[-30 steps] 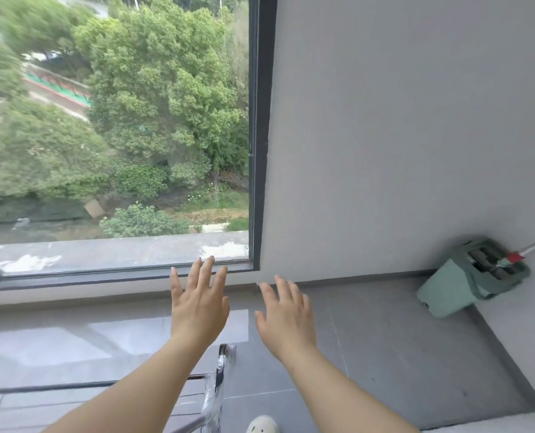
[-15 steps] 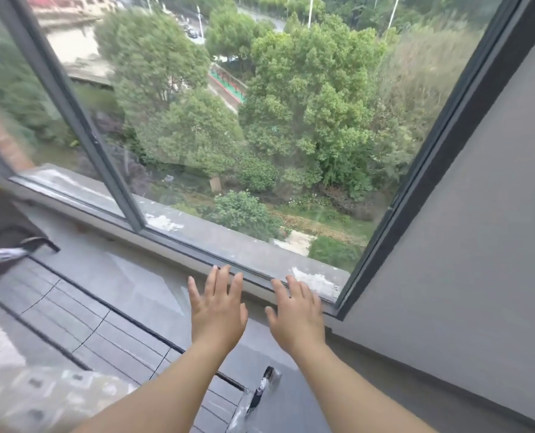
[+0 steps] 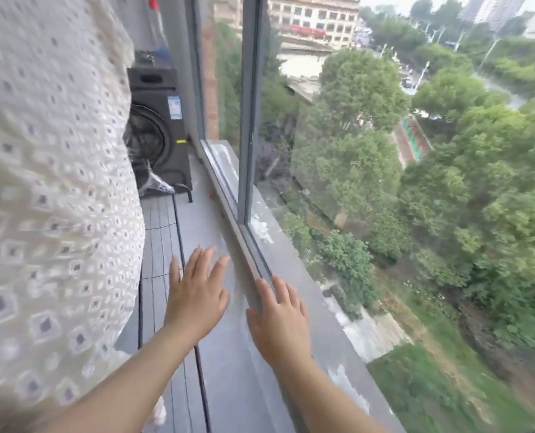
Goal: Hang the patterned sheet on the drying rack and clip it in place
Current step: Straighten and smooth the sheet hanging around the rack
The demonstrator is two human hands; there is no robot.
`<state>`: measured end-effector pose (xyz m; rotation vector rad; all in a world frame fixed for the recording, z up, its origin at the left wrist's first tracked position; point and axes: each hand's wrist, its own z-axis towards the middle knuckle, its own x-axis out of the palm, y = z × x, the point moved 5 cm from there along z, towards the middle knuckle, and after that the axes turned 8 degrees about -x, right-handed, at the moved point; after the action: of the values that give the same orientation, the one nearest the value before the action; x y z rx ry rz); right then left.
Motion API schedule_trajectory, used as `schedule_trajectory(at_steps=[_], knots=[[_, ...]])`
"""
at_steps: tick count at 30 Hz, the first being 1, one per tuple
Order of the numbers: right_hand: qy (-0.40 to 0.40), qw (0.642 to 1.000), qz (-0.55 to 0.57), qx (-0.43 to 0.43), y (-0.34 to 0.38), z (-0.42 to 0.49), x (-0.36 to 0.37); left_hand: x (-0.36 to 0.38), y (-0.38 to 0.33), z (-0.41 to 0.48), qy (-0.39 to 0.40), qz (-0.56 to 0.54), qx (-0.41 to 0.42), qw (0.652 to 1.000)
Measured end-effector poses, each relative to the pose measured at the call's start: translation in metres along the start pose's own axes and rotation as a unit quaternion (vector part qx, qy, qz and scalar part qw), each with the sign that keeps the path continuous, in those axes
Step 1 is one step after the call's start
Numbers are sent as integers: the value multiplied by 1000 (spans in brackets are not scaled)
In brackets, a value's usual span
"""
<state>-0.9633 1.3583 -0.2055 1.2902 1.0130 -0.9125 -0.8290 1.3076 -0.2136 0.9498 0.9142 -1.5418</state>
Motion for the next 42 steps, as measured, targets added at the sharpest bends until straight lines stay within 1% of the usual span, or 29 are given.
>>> schedule_trajectory(at_steps=[1,2,4,5,8,11,14,16,19,23,25,26,28,30,32,34,36,38,40,42], knots=[[5,1000,9,-26,3,5,-8,-10,1,3,-10,2,-18,1000],[-7,998,22,-64,11,12,-16,-23,4,5,-21,11,-34,999],[26,989,48,-135,28,24,-21,-48,13,9,-46,31,-62,997],[24,984,64,-165,40,32,-26,-62,23,9,-61,41,-78,994],[12,968,111,-224,83,52,-44,-102,59,11,-114,63,-130,983],[-4,949,133,-285,123,65,-62,-138,91,9,-138,68,-175,973],[-25,924,172,-340,154,73,-77,-169,107,6,-157,71,-206,963],[-8,905,199,-376,176,75,-80,-187,113,1,-178,76,-218,957],[-9,871,233,-431,204,78,-88,-209,119,-7,-212,93,-231,945],[29,826,273,-492,233,78,-93,-226,118,-24,-240,86,-297,920],[50,808,294,-508,242,81,-96,-232,113,-32,-251,88,-323,908],[79,799,325,-500,246,82,-97,-236,110,-35,-264,81,-341,898],[159,778,402,-456,254,84,-96,-248,102,-43,-302,50,-379,873],[211,761,435,-433,263,80,-95,-260,96,-50,-327,32,-396,857],[233,743,442,-445,276,69,-97,-274,92,-60,-346,33,-404,846],[241,718,460,-464,290,54,-104,-292,90,-71,-369,45,-405,835],[248,694,472,-484,304,38,-112,-310,89,-88,-407,57,-411,814],[257,674,483,-496,316,24,-120,-325,85,-106,-476,55,-417,773],[263,658,499,-500,326,14,-126,-334,79,-123,-572,38,-422,703],[261,648,509,-503,336,7,-133,-336,80,-135,-634,4,-440,635]])
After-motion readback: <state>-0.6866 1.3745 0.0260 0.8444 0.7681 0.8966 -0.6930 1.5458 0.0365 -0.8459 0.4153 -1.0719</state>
